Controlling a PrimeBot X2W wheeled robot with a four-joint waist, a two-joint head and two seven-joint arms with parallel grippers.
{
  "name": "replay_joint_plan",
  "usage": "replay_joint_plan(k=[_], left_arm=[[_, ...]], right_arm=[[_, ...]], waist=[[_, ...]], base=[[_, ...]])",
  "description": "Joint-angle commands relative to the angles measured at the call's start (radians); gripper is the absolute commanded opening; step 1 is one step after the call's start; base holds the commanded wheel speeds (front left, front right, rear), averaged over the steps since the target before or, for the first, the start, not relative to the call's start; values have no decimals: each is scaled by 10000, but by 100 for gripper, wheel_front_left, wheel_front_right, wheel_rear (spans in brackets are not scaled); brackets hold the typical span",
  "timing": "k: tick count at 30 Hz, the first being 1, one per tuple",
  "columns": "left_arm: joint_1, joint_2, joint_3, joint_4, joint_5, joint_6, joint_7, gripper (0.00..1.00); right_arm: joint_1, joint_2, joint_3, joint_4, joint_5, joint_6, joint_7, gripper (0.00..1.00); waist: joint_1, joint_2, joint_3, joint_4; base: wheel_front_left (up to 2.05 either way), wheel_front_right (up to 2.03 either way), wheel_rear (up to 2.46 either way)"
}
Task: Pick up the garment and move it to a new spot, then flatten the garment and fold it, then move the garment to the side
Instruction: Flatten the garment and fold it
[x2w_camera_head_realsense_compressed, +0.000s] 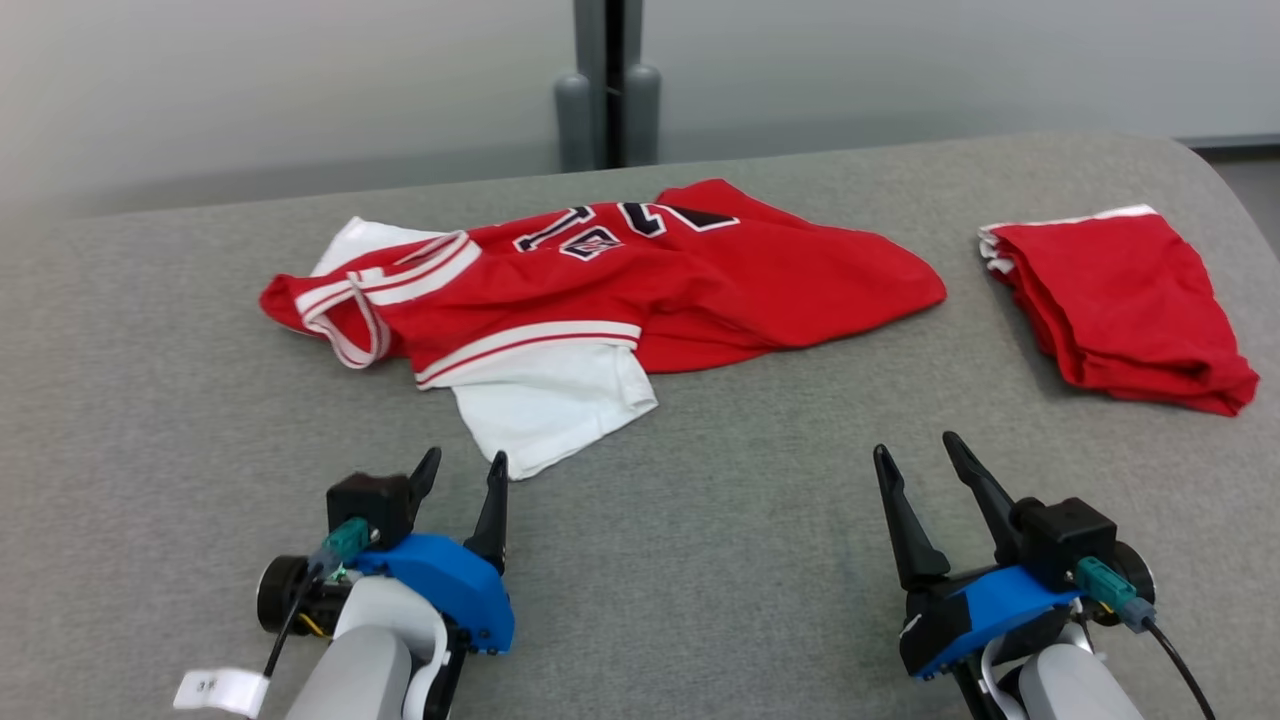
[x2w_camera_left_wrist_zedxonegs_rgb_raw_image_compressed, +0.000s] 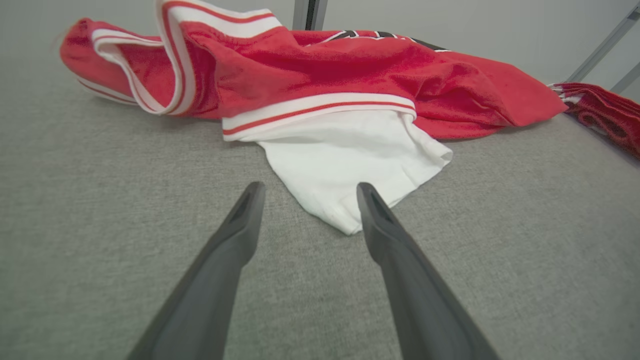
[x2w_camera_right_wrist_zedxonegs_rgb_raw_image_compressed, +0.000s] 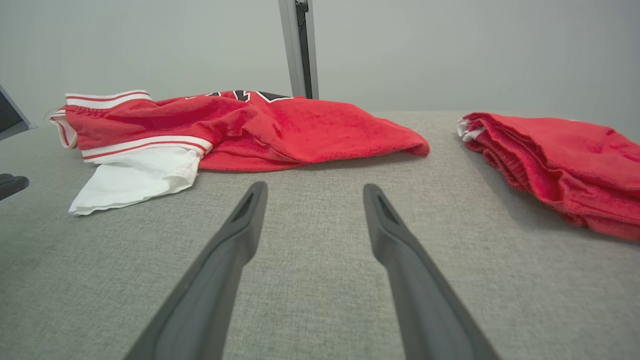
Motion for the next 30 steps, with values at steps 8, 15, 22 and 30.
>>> replay_joint_plan(k=[8,15,22,30], left_arm=[[-1327,87,-19,1555,-159,172,931,100],[-1470,61,-268,2581,-140,211,1252,0],[-1487,209,-293,2263,-75,220,144,0],[-455,604,73,724,-341,467,-797,0]], right_arm=[[-387,-31,258,1,130,1,-52,100],[-322,-30,87,38,135,1,-52,100],[-149,-31,-319,-3,18,1,-53,100],[193,-30,-871,113,-183,1,-52,100]], waist=[[-1,-1,525,-698],[-1,-1,564,-821],[-1,-1,227,-240],[-1,-1,-444,778]], base=[[0,0,0],[0,0,0],[0,0,0],[0,0,0]])
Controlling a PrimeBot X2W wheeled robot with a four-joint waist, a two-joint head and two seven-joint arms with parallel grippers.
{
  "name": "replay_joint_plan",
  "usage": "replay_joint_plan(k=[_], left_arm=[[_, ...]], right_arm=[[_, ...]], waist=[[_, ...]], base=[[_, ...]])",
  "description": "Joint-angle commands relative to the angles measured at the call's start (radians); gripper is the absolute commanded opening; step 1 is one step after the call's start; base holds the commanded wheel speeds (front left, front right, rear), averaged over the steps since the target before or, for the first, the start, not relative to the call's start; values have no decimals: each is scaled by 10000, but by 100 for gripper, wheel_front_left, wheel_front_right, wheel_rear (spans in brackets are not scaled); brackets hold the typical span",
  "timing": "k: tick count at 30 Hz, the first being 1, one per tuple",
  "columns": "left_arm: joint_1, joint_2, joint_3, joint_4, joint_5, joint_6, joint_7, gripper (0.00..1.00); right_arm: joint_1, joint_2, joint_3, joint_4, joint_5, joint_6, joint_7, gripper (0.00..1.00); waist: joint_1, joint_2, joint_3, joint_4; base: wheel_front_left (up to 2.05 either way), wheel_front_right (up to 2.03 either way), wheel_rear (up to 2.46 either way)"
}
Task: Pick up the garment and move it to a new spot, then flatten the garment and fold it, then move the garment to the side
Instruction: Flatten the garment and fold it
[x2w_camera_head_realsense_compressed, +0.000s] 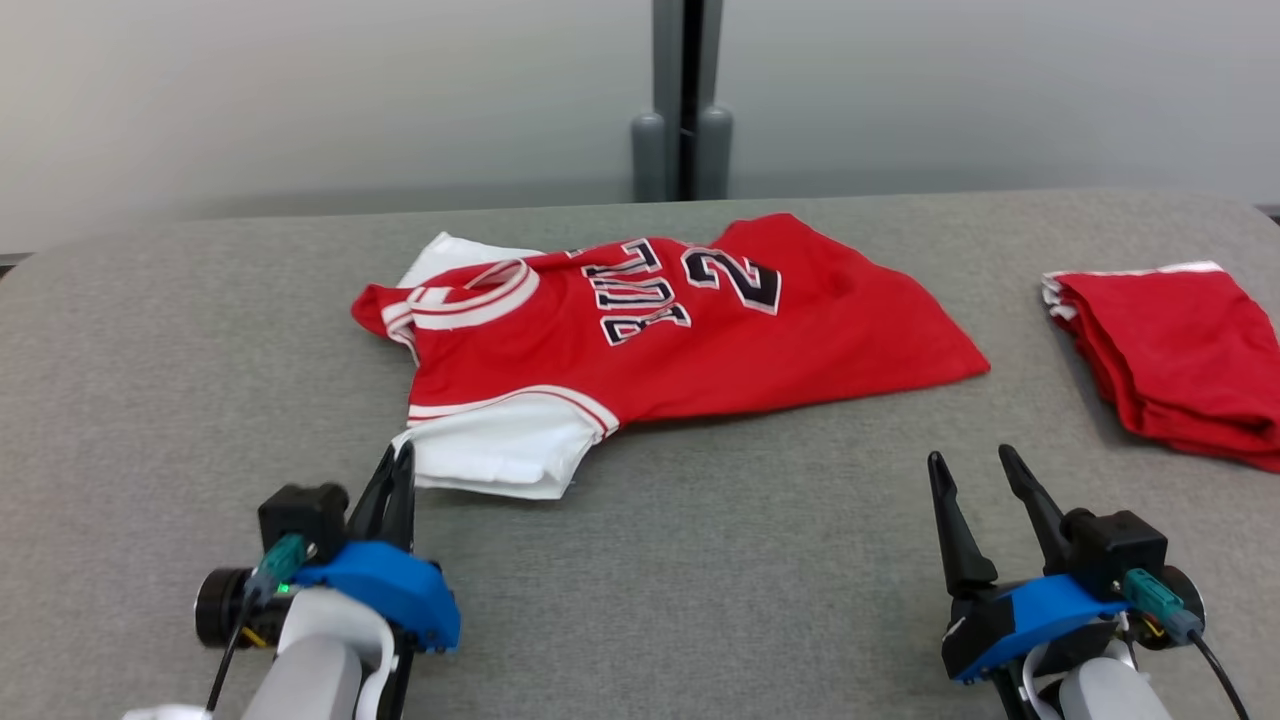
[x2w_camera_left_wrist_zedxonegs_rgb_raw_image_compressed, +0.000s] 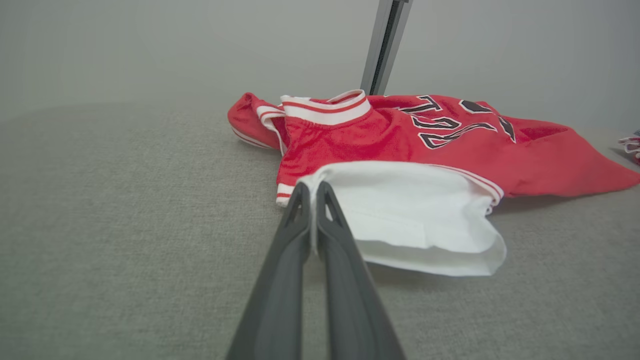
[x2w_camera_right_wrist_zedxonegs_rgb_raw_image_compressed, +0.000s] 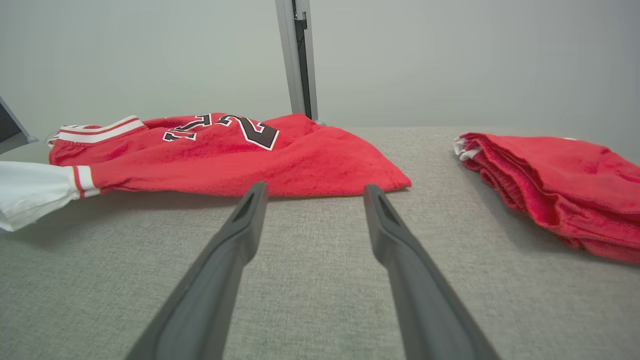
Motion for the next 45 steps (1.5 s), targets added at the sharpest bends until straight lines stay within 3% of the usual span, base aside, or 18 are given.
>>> replay_joint_plan(k=[1,10,11,12,13,28,45], left_arm=[[387,95,96,-341,-92,115,-56,0],[2126,132,359,-1532,-692,374,444,0],[2200,111,332,-1513,-746,358,439,4],[2235,63,345,-1484,-822,335,389,47],[2260,27,347,-1436,-843,315,341,100],[1819,-149,226,-1475,-711,22,-657,100],[2186,-367,20,-1730,-699,181,-758,100]], right_arm=[[153,-29,-89,47,-34,1,-52,100],[358,-29,-296,154,-119,1,-52,100],[353,-29,-281,178,-118,1,-52,100],[342,-29,-265,194,-115,1,-52,100],[340,-29,-231,207,-106,1,-52,100],[398,-30,-155,149,-80,1,-52,100],[508,-30,113,148,127,1,-52,100]], waist=[[1,0,-71,175],[1,0,-267,673],[1,0,-276,679],[1,0,-283,676],[1,0,-288,664],[1,0,-695,426],[1,0,-1044,387]], base=[[0,0,0],[0,0,0],[0,0,0],[0,0,0],[0,0,0],[0,0,0],[0,0,0]])
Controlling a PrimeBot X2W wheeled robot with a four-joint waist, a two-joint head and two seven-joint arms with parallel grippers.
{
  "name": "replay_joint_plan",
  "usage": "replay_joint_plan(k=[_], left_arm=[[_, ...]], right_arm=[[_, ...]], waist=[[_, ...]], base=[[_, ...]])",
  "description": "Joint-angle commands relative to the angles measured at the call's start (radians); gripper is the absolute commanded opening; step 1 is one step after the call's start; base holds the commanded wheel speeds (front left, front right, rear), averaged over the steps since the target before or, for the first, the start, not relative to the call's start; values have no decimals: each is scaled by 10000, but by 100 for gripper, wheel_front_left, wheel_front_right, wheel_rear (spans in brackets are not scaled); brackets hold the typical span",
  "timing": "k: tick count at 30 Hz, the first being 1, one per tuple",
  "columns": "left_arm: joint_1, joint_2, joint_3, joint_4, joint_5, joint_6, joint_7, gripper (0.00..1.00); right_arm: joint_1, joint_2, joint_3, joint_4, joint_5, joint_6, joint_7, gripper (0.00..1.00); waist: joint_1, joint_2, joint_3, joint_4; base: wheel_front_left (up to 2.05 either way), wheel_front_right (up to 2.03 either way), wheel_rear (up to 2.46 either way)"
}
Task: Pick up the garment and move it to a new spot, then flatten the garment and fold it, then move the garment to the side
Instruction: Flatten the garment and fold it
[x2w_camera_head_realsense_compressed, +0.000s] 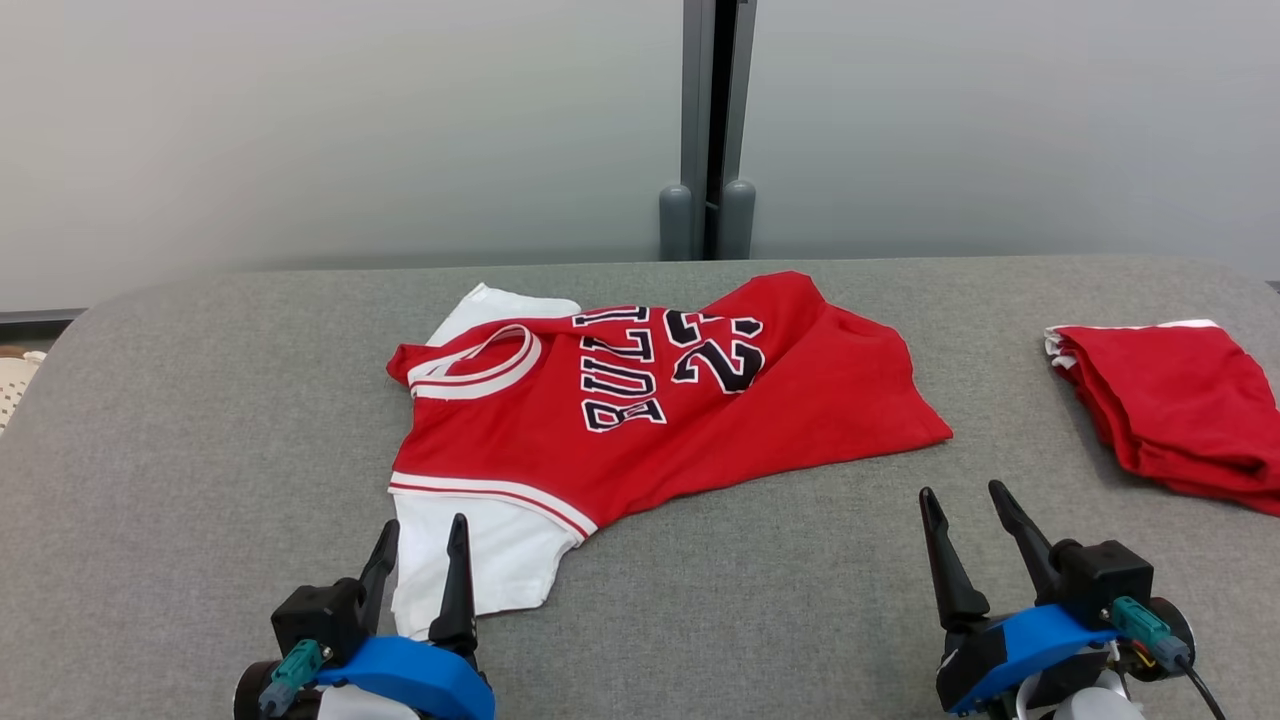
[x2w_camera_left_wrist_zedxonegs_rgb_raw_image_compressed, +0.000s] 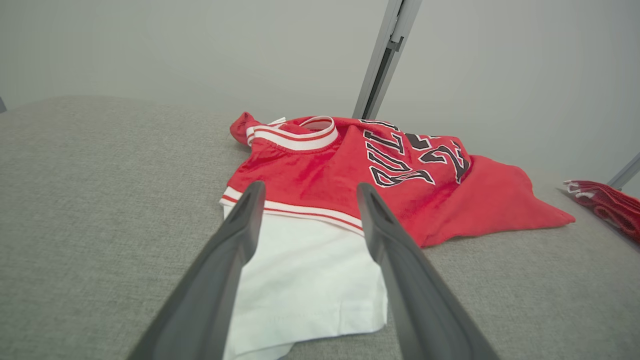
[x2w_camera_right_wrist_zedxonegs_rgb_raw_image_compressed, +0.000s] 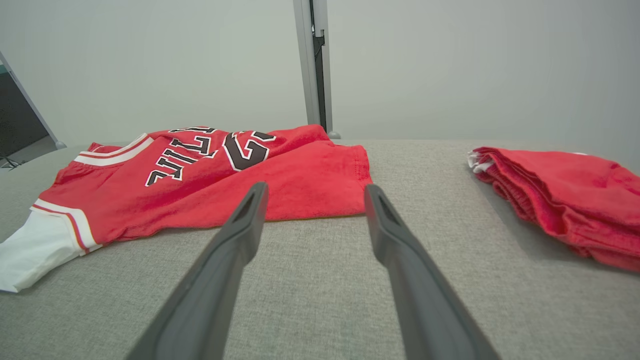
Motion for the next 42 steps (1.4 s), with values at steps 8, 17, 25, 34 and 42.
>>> replay_joint_plan(k=[8,17,25,34,42], left_arm=[[-34,15,-5,-192,12,90,-58,100],[-358,58,59,-547,68,167,-61,100],[-756,49,-3,-713,188,145,-70,100],[-747,81,192,-901,280,180,-72,100],[-489,156,68,-941,358,65,-38,100]], right_arm=[[-224,-35,-249,119,-90,1,-52,100],[-2025,-139,-2241,981,-1998,1,845,100],[-3469,-921,-3301,2584,-2671,1,2083,100],[-4271,-1345,-2840,4345,-2016,1,2927,100],[-4248,-1276,-2066,4719,-1186,1,2886,0]], waist=[[1,0,155,80],[1,0,1090,633],[1,0,2173,1519],[1,0,2532,1849],[1,0,2244,1621]], base=[[0,0,0],[0,0,0],[0,0,0],[0,0,0],[0,0,0]])
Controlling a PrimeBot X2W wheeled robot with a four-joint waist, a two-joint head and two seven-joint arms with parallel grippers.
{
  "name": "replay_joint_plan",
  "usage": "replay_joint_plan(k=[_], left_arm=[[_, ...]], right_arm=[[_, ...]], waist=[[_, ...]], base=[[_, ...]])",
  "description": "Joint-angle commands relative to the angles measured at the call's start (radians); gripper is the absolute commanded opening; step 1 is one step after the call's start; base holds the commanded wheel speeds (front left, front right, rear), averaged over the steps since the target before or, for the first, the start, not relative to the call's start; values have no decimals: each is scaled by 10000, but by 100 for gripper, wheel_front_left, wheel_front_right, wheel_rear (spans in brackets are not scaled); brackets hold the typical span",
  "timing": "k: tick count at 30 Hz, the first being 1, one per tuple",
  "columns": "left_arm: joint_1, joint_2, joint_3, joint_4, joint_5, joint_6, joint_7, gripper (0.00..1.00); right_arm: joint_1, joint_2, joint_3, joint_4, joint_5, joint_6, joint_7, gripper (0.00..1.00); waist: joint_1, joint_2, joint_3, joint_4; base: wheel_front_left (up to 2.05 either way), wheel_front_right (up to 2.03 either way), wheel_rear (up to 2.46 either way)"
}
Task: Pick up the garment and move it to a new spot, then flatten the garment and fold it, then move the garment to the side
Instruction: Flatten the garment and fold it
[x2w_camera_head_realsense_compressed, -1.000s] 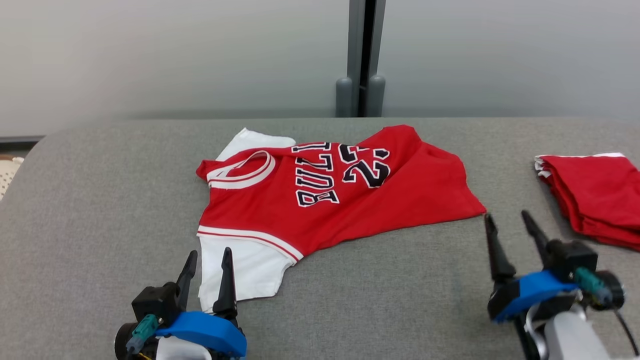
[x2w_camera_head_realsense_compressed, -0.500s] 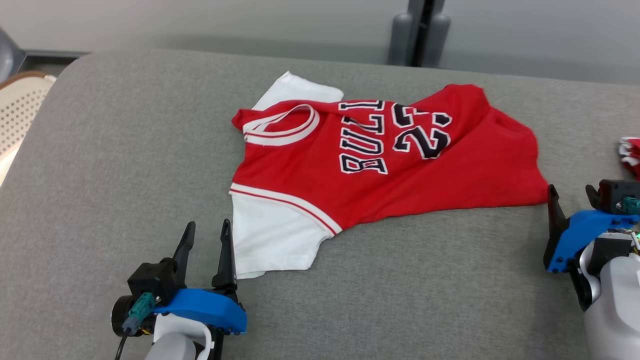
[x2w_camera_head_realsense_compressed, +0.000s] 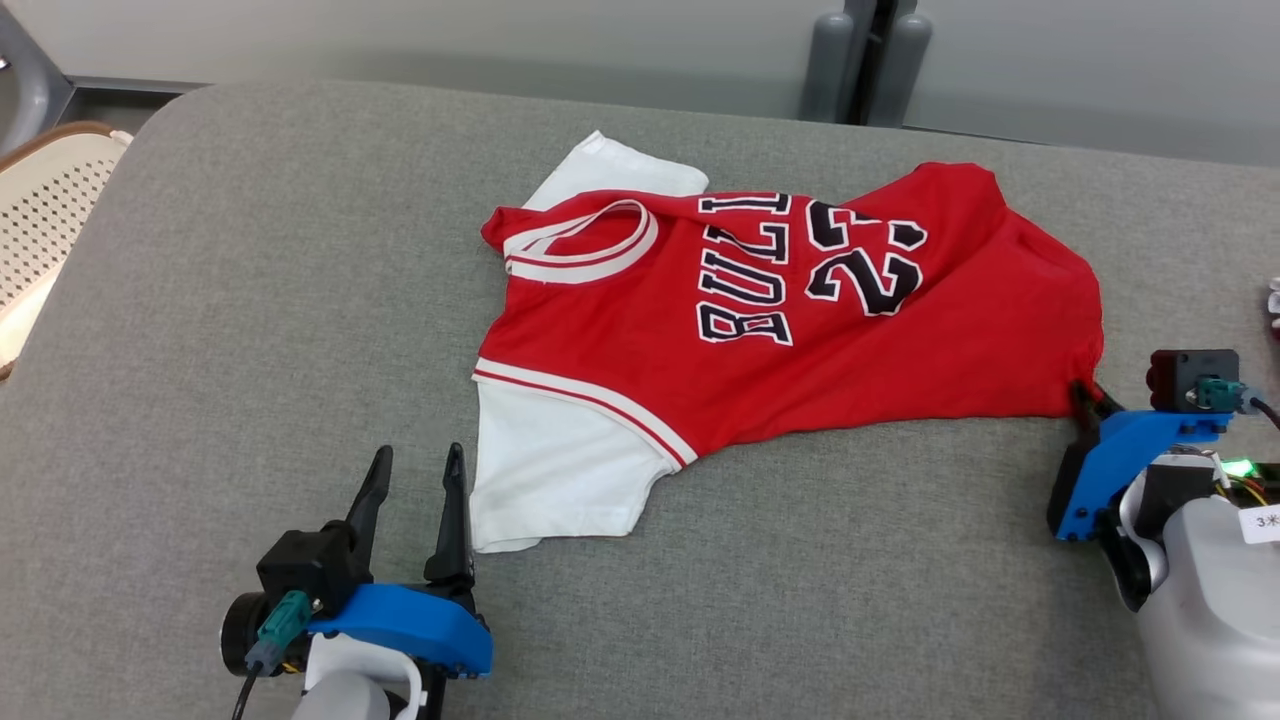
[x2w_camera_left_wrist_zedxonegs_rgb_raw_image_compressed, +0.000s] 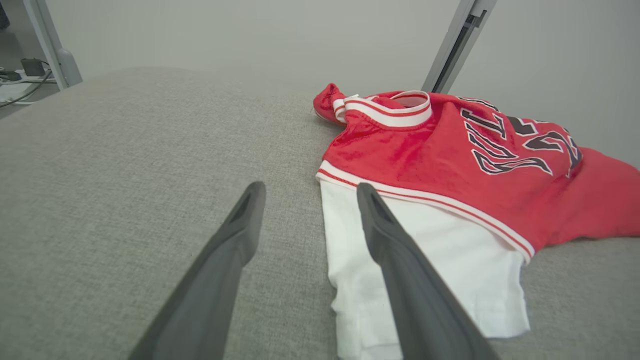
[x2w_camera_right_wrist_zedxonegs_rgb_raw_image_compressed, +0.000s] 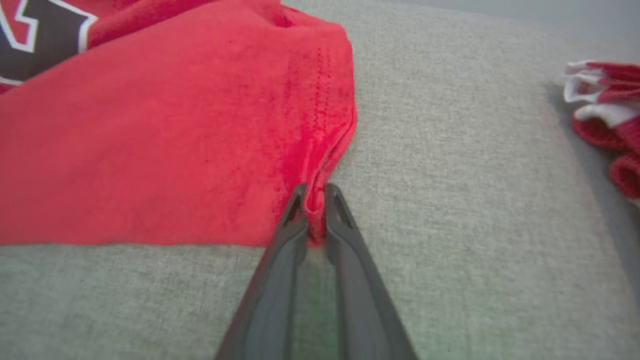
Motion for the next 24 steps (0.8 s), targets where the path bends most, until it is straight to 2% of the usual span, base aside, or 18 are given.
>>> replay_joint_plan(k=[1,5,12,16,19,24], left_arm=[[101,66,-72,0,-16,-76,57,100],[204,58,-210,121,-216,-221,633,100],[430,-78,-142,577,-983,-101,2226,100],[408,-57,-240,658,-1094,-169,2533,100],[381,-128,-378,601,-1276,-348,2737,0],[277,9,-310,85,-1352,-425,2472,0]], right_arm=[[171,44,107,-30,180,3,-114,0],[185,13,444,-472,467,3,-407,0],[368,-1,975,-1222,866,3,-362,0],[439,-15,1148,-1568,1018,3,-303,0],[549,-54,1225,-1799,1119,3,-307,0],[639,-114,1164,-2194,1178,3,-432,0]], waist=[[-1,0,-97,-123],[-1,0,-194,-349],[-1,0,-167,-731],[-1,0,-121,-852],[-1,0,-128,-911],[-1,0,-334,-972]], base=[[0,0,0],[0,0,0],[0,0,0],[0,0,0],[0,0,0],[0,0,0]])
